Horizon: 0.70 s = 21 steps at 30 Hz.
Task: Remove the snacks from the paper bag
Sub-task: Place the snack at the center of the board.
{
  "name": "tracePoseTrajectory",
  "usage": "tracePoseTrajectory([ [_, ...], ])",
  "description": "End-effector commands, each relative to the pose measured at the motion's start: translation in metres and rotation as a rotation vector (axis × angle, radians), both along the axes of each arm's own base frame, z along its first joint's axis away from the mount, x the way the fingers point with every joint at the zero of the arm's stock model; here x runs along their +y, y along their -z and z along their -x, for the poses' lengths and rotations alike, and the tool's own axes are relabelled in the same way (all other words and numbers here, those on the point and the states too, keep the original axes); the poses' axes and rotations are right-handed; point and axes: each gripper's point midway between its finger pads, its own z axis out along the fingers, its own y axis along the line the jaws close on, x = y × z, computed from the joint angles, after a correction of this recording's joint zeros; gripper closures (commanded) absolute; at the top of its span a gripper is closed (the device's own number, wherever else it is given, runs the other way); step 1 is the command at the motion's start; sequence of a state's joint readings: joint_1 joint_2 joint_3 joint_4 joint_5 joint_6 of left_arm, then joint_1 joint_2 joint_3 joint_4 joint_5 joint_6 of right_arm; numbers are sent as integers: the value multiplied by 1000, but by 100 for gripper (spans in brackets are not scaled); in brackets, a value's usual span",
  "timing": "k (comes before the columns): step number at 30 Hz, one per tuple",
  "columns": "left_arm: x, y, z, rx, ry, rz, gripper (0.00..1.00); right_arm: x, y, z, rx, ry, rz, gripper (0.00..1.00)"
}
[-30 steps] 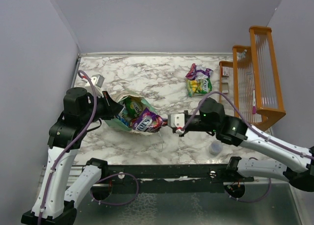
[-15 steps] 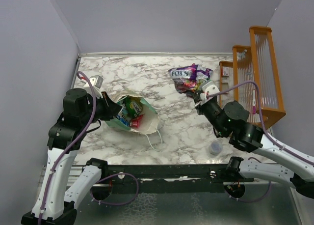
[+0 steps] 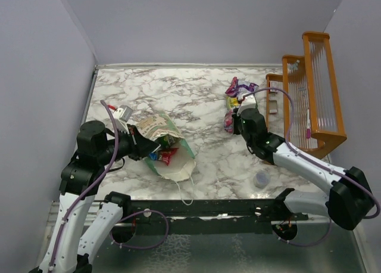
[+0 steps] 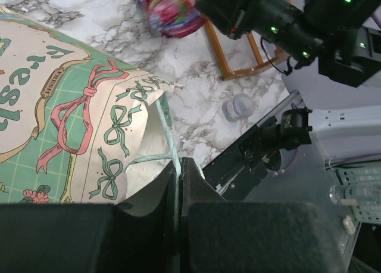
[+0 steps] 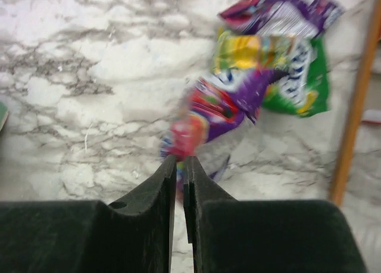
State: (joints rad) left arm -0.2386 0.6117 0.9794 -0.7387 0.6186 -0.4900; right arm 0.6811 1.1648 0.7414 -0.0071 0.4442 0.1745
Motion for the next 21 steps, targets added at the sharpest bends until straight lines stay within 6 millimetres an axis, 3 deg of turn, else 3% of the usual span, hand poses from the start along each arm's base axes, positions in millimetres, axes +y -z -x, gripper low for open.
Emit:
tracePoseTrajectory([
  [1, 0, 11, 11, 7, 42, -35, 100, 50, 13, 1, 106, -148, -257, 89],
  [6, 5, 27, 5, 36, 7, -68, 100, 30, 45, -18, 134, -23, -252, 90],
  [9, 7, 28, 2, 21, -7, -73, 100, 16, 57, -19, 143, 22, -208, 94],
  [11, 5, 29, 1, 12, -6, -56, 100, 18, 57, -16, 156, -15, -173, 93],
  [15, 3, 31, -1, -39, -4, -33, 100, 33, 45, -3, 210, -162, -126, 76],
  [21, 5, 33, -3, -128, -21, -15, 100, 51, 17, 33, 322, -371, -107, 60],
])
